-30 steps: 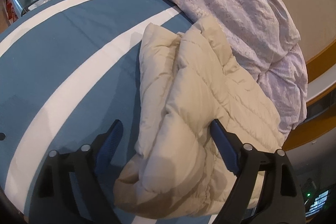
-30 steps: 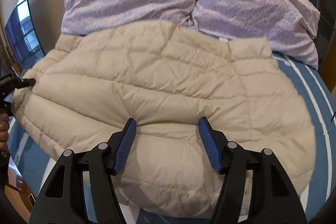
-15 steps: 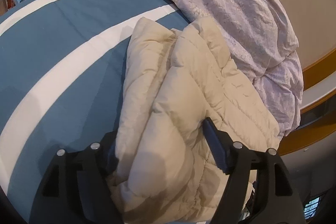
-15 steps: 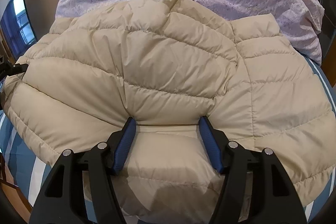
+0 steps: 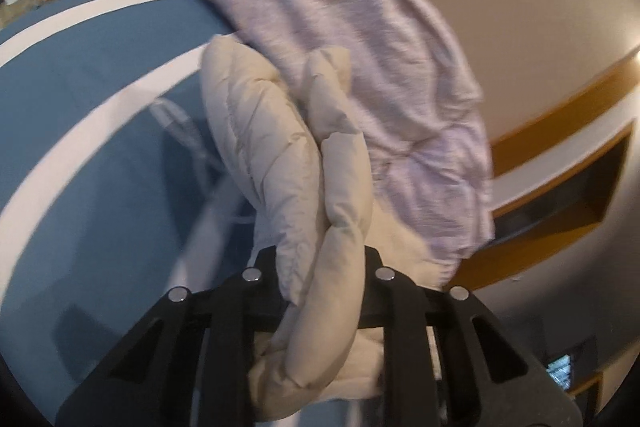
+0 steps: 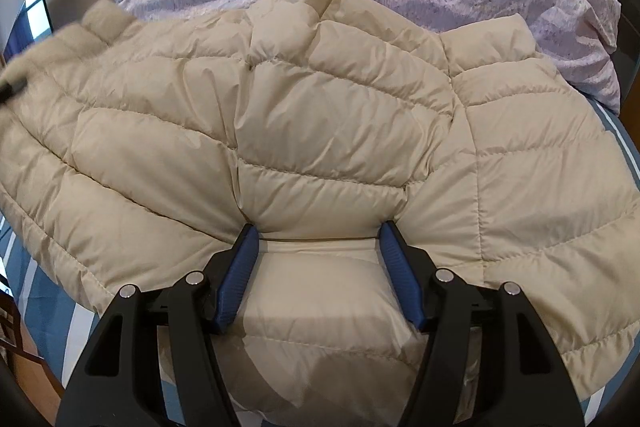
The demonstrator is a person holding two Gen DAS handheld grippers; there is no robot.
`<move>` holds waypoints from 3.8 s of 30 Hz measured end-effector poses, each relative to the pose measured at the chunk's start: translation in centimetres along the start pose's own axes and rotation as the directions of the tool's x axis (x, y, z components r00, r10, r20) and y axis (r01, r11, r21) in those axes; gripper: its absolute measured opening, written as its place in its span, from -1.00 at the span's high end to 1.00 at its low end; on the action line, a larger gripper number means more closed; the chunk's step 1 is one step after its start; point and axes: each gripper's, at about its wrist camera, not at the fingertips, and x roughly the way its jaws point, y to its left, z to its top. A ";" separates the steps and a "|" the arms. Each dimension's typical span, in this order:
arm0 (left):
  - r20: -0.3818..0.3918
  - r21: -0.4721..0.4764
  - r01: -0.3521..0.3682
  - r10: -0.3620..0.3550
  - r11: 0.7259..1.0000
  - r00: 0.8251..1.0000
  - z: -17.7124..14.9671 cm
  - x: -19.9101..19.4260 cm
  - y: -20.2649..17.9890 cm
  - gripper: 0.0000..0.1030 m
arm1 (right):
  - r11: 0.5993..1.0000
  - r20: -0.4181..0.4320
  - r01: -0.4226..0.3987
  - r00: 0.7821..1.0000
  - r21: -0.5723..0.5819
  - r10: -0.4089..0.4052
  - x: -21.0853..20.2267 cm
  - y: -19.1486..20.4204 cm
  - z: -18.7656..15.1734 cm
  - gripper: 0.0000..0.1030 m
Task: Fold large clothes
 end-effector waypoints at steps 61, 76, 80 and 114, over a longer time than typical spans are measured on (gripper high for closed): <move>-0.462 0.172 0.147 -0.052 0.974 0.885 -19.9 22.5 -19.7 0.59 | 0.972 0.074 -0.123 0.991 0.198 0.110 -6.5 -12.2 -5.6 -0.26; -0.381 0.363 0.178 -0.028 0.915 0.924 -17.0 15.9 -23.1 -0.71 | 0.963 0.079 -0.141 0.989 0.231 0.126 -6.4 -13.1 -5.5 -0.26; -0.256 0.448 0.057 0.066 0.892 0.964 -15.0 13.1 -21.5 -0.74 | 0.962 0.083 -0.140 0.989 0.234 0.124 -6.5 -13.0 -5.6 -0.26; -0.140 0.615 -0.216 0.374 0.758 0.917 -17.4 18.9 -15.5 -0.75 | 0.964 0.145 -0.051 0.989 0.262 0.013 -9.2 -17.1 -6.0 -0.27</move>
